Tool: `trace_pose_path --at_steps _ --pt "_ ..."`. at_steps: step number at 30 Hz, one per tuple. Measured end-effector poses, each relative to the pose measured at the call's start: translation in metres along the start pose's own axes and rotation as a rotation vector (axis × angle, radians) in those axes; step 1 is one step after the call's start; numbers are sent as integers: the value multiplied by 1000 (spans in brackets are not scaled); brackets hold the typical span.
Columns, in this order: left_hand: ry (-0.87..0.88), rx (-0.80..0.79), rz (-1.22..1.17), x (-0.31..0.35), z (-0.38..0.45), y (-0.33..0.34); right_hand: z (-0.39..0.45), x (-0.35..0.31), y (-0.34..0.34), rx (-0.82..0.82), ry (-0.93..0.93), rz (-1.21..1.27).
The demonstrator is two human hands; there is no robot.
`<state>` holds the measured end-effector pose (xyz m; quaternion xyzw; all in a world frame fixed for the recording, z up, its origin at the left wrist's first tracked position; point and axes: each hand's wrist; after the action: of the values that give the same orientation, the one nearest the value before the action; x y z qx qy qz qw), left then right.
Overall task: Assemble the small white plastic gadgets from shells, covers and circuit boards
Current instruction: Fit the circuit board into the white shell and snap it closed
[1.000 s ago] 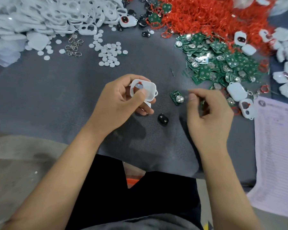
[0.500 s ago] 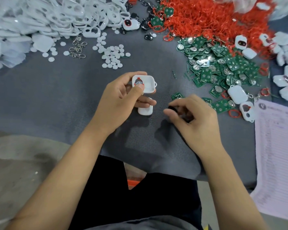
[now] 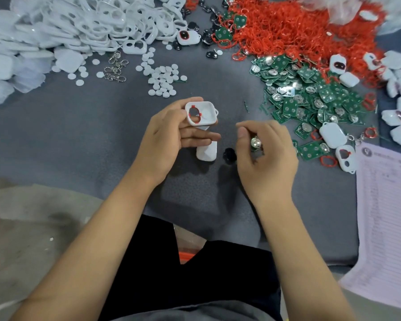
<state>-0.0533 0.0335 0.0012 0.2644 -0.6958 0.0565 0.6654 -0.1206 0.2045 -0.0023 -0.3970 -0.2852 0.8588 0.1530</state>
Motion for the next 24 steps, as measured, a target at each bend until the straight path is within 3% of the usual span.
trace_pose_path --at_steps 3,8,13,15,19,24 --pt "2 2 2 0 -1 0 -9 8 -11 41 7 -95" --pt "5 3 15 -2 -1 2 -12 18 -13 -173 -109 -166" --pt "8 7 29 1 -3 2 -8 21 -11 -271 -150 -92" --pt "15 -2 49 2 -3 1 -9 19 -11 -257 -133 -6" --pt "28 -15 109 2 -5 0 -9 12 -15 -133 150 361" --pt "40 -27 128 1 -3 -2 -1 12 -15 -27 309 682"
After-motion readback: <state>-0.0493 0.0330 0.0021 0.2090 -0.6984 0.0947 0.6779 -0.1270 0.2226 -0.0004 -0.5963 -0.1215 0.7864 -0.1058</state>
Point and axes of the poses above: each hand's wrist, its own z-axis towards the middle knuckle, its own y-axis out of the palm, x = y × z, and after that the axes turned 3 degrees about z, right-handed
